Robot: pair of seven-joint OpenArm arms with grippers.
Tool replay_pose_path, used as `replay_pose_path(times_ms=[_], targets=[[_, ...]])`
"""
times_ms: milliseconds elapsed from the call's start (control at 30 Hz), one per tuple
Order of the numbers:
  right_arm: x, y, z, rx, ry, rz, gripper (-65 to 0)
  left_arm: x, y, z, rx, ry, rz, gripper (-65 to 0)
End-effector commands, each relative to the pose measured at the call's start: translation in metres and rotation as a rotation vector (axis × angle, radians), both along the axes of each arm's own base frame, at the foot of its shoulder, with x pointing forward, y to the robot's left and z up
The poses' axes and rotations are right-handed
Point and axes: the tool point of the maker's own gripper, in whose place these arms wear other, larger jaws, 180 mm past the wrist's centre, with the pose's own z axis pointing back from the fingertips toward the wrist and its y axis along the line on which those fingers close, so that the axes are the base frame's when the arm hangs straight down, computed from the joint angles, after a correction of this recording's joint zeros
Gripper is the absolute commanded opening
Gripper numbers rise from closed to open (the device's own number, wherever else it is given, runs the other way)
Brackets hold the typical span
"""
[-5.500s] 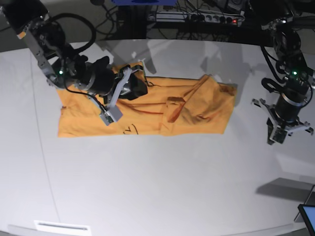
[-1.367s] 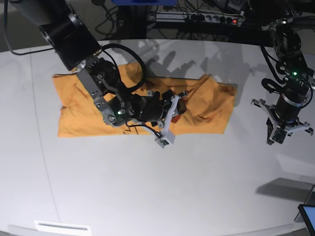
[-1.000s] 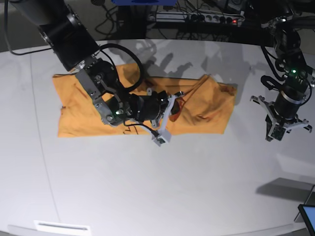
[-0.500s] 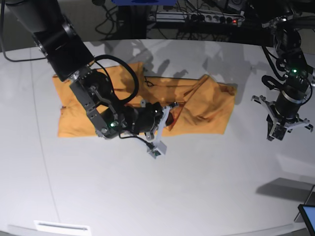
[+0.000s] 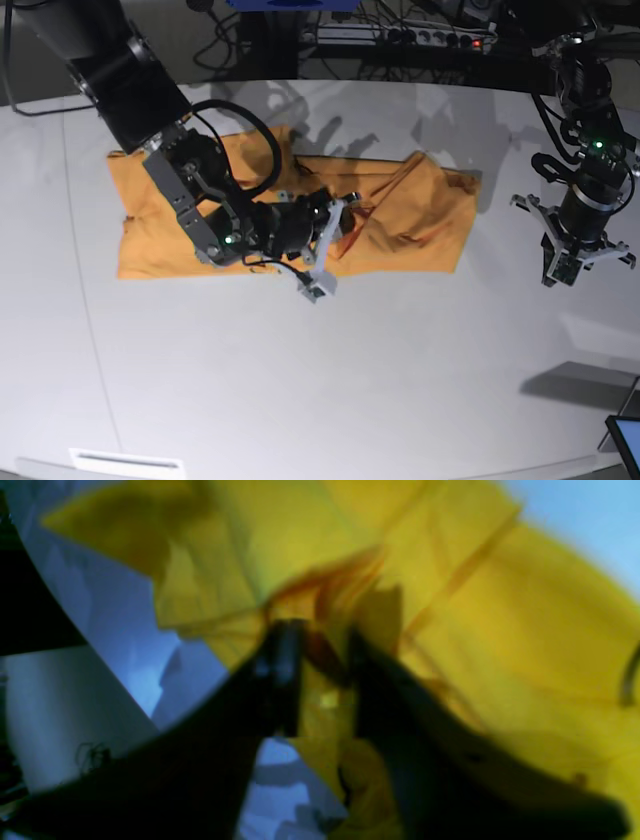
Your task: Fold the T-shirt properly
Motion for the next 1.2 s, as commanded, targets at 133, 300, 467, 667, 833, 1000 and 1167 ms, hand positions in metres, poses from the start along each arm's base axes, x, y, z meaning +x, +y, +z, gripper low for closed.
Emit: replay_pose_path(times_ms=[133,300,467,667,833,1000,1167], targets=[[0.005,0.008,0.02,0.066,-0.036,-0.003,-29.6,0.006,0.001,0.016,0.01,-0.05,-0.009,-65.0],[-0.004,0.018,0.041,0.175,0.008,0.018,-29.7,0.005,0.002,0.016,0.01,-0.05,-0.005,-65.0],[-0.008,0.027,0.046,0.23,0.04,0.018,-29.7,0.006,0.002,0.017,0.01,-0.053,-0.005,-65.0],[-0.01,0.038,0.042,0.246,0.069,0.01,-29.7,0.006,0.0,0.016,0.008,-0.05,-0.011,-65.0],[-0.001,0.04,0.024,0.249,0.092,-0.052,-29.7,0.007,-0.001,0.016,0.006,-0.052,-0.011,-65.0],[0.002,0.039,0.021,0.25,0.088,-0.068,-29.7,0.006,0.0,0.015,0.008,-0.05,-0.01,-65.0],[0.007,0.048,0.032,0.271,0.07,-0.058,-29.7,0.006,-0.001,0.014,0.006,-0.047,-0.011,-65.0]])
